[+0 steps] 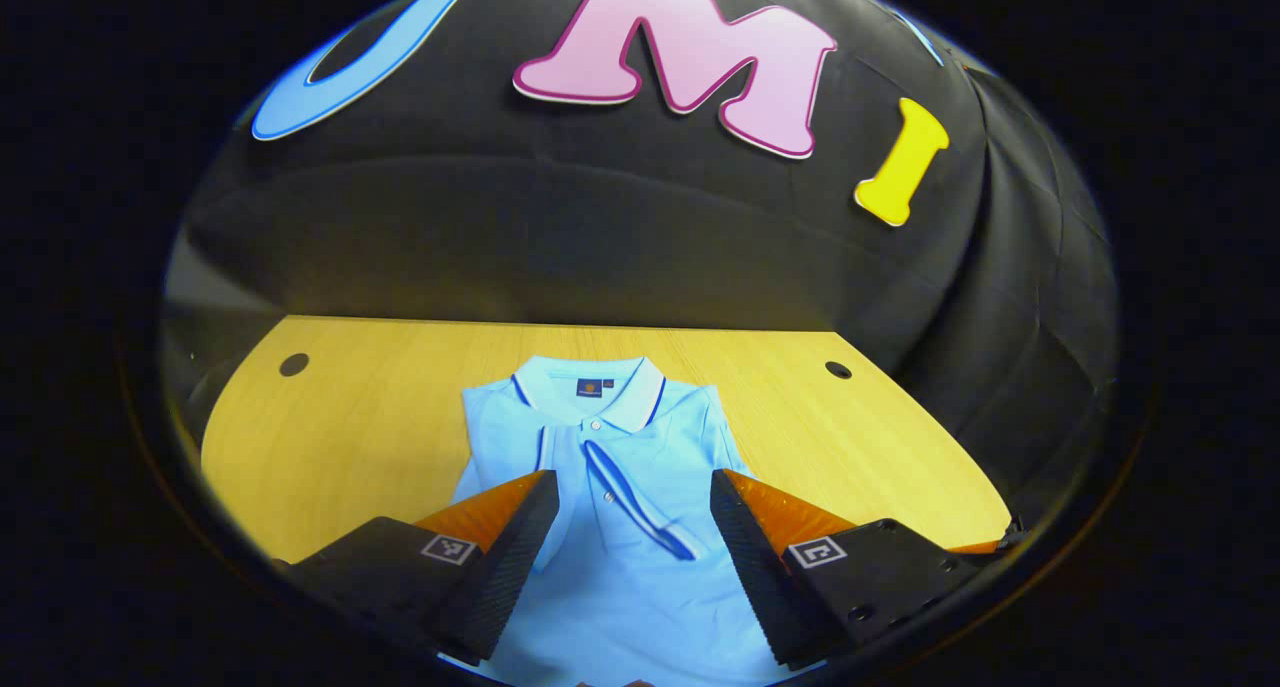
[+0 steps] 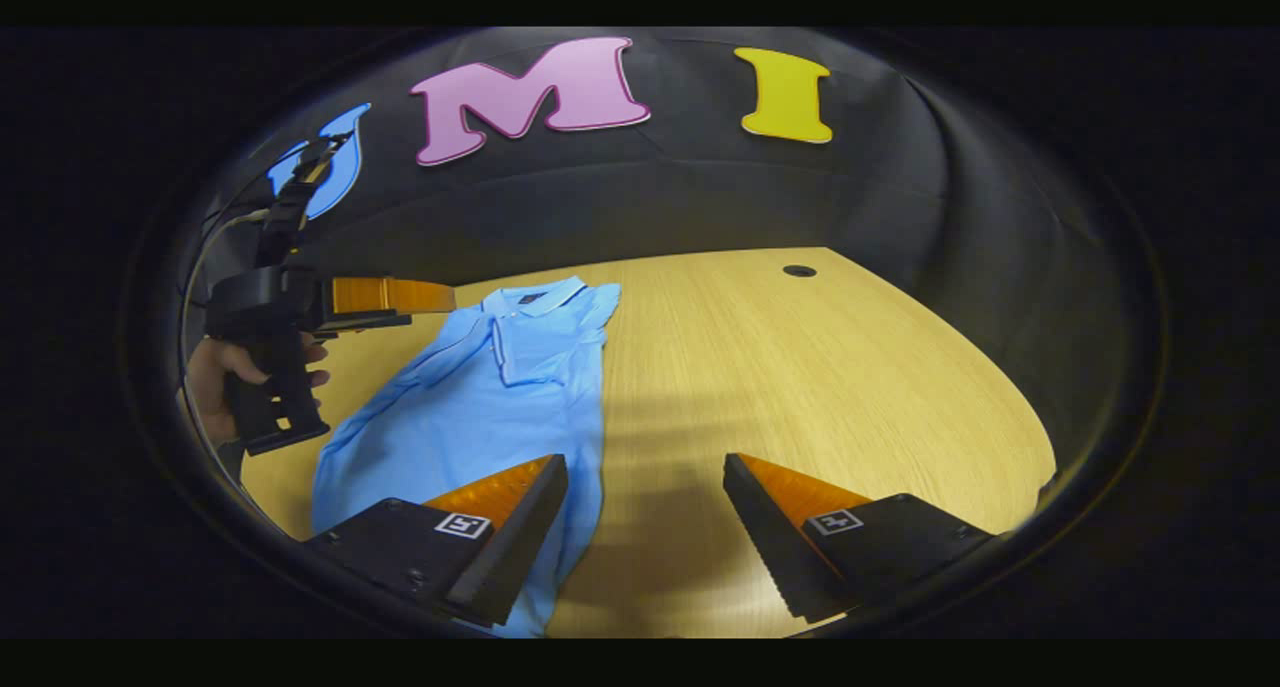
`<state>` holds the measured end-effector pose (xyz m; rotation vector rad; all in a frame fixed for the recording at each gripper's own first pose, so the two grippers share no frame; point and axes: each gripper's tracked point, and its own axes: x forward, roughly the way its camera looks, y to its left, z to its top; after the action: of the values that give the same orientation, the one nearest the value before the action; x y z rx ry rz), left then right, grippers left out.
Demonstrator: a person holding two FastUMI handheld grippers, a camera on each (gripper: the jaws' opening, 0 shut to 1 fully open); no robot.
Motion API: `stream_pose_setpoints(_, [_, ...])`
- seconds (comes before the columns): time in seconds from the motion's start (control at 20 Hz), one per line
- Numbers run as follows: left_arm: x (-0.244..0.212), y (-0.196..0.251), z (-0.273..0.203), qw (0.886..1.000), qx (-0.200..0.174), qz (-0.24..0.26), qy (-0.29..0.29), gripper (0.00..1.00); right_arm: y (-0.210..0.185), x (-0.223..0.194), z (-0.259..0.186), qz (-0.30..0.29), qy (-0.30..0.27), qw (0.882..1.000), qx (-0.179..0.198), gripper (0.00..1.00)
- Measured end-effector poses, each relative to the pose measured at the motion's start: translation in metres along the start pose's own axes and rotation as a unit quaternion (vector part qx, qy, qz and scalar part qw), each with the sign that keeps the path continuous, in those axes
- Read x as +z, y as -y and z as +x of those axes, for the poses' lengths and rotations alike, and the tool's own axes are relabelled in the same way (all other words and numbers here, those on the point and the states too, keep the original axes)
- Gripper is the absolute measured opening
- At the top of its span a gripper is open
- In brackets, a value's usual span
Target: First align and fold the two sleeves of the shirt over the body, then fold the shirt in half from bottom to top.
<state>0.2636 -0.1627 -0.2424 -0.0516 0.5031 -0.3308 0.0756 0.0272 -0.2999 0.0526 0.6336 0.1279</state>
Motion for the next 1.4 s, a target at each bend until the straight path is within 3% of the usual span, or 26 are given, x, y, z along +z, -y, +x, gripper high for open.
stream_pose_setpoints(0.3, [-0.063, -0.041, -0.114, 0.999, 0.044, 0.0, -0.011, 0.97, -0.037, -0.043, -0.044, -0.007, -0.026, 0.999, 0.017, 0.98])
stream_pose_setpoints(0.6, [-0.16, -0.076, -0.197, 0.993, 0.089, -0.014, -0.077, 0.97, -0.054, -0.094, -0.077, -0.031, -0.062, 0.997, 0.014, 0.99])
stream_pose_setpoints(1.0, [-0.254, -0.066, -0.227, 0.982, 0.108, -0.006, -0.155, 0.98, -0.061, -0.14, -0.085, -0.05, -0.09, 0.995, -0.001, 0.99])
stream_pose_setpoints(1.05, [-0.261, -0.069, -0.229, 0.98, 0.119, 0.004, -0.161, 0.98, -0.061, -0.144, -0.085, -0.059, -0.096, 0.994, -0.004, 0.93])
stream_pose_setpoints(1.1, [-0.258, -0.068, -0.228, 0.981, 0.119, 0.012, -0.154, 0.98, -0.061, -0.142, -0.085, -0.065, -0.091, 0.994, -0.005, 0.99])
stream_pose_setpoints(1.2, [-0.258, -0.063, -0.227, 0.98, 0.118, 0.012, -0.158, 0.93, -0.063, -0.142, -0.085, -0.065, -0.09, 0.994, -0.005, 0.99])
stream_pose_setpoints(1.25, [-0.259, -0.061, -0.225, 0.98, 0.115, 0.011, -0.162, 0.86, -0.064, -0.143, -0.084, -0.063, -0.092, 0.994, -0.004, 0.97])
stream_pose_setpoints(1.3, [-0.258, -0.06, -0.224, 0.98, 0.116, 0.013, -0.161, 0.84, -0.064, -0.142, -0.083, -0.062, -0.092, 0.994, -0.004, 0.95])
stream_pose_setpoints(1.35, [-0.259, -0.058, -0.222, 0.98, 0.113, 0.01, -0.166, 0.77, -0.066, -0.143, -0.082, -0.06, -0.096, 0.994, -0.003, 0.87])
stream_pose_setpoints(1.4, [-0.257, -0.056, -0.22, 0.98, 0.111, 0.01, -0.166, 0.77, -0.066, -0.142, -0.082, -0.059, -0.098, 0.993, -0.002, 0.8])
